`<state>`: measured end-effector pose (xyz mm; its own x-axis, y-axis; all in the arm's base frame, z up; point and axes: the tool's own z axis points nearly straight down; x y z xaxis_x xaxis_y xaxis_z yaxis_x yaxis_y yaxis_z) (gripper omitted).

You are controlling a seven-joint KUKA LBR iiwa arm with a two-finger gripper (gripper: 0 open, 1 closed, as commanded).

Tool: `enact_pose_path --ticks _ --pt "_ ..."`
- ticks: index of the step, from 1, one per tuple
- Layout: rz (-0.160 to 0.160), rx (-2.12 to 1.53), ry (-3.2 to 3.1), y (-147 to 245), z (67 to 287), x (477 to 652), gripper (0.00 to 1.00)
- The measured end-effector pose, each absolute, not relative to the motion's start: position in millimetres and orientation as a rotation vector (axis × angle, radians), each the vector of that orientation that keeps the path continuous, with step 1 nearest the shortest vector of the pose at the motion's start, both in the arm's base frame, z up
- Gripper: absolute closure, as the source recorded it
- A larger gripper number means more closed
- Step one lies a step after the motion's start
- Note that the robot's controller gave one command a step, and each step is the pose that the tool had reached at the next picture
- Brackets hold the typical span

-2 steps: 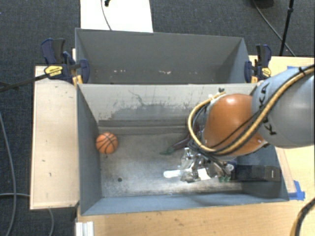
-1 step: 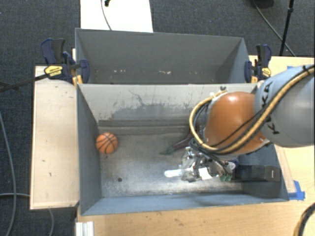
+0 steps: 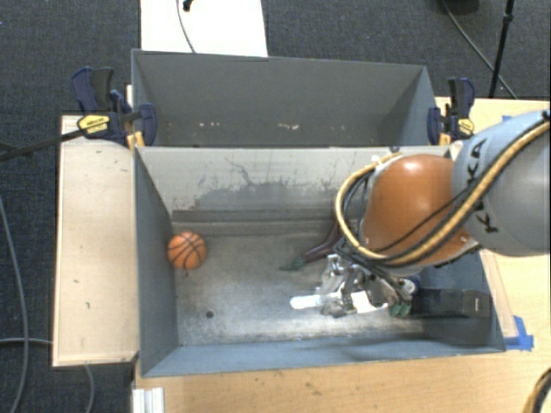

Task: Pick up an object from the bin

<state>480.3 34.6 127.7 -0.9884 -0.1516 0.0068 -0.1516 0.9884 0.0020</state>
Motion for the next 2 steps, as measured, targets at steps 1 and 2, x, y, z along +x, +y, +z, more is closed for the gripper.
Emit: enact_pose_path --ticks 1,2 --pt "-0.001 0.235 -3.130 35 149 481.2 1.00" --pt "-0.001 0.236 -3.134 34 166 482.1 1.00"
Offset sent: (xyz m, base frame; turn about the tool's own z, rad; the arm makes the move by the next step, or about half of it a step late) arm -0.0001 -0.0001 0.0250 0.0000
